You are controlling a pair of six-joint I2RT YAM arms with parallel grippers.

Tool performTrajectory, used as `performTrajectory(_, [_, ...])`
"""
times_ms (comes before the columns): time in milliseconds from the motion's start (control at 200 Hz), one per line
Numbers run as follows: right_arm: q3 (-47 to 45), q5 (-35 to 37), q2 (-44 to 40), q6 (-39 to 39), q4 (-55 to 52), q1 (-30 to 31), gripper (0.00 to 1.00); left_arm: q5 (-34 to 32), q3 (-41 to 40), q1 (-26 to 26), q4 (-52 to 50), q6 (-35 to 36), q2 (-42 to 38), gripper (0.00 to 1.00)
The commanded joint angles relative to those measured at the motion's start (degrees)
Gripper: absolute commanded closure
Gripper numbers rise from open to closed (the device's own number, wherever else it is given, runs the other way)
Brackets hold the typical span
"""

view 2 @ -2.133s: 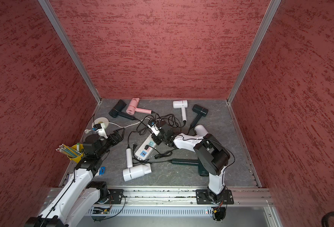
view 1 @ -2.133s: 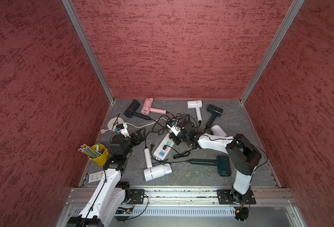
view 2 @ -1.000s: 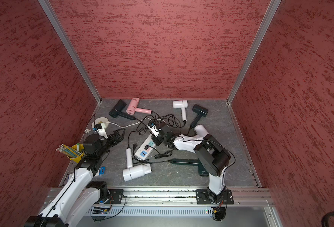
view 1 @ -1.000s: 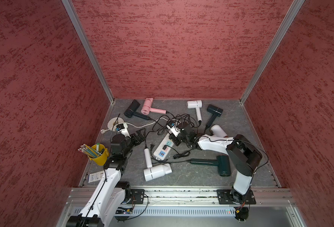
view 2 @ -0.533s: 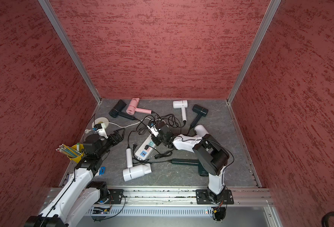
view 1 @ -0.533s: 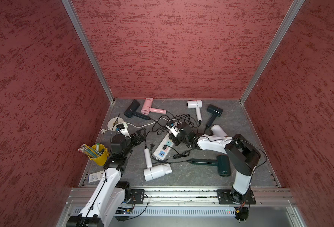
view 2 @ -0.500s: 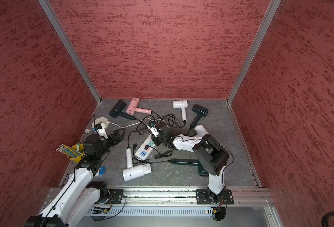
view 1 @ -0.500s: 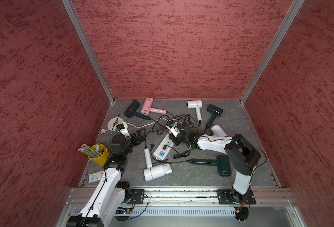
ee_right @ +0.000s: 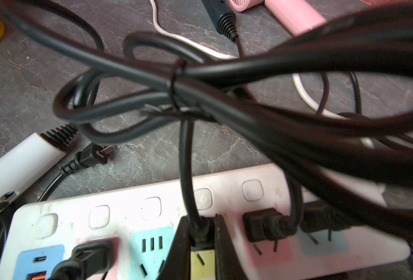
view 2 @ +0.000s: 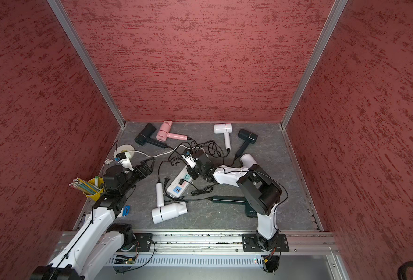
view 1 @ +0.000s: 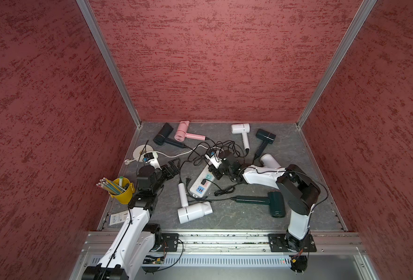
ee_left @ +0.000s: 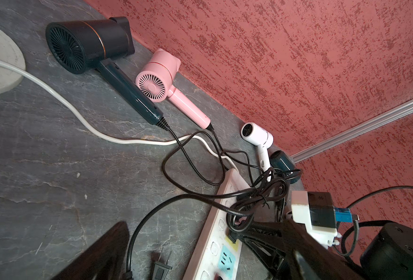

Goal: Charge the blow dryers
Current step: Insert the plug into the socket.

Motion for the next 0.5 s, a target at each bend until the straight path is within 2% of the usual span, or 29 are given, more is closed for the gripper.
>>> performTrajectory(0, [-2.5, 0.4, 4.9, 0.4, -8.4, 0.1, 1.00, 0.1, -0.8, 0.4, 0.8, 0.3, 0.1, 0.00])
performTrajectory(496, [-11.9, 1.4, 0.9, 2.4, -3.8, 0.1, 1.00, 0.5, -1.1, 0.4, 1.5, 0.1, 0.7, 0.00])
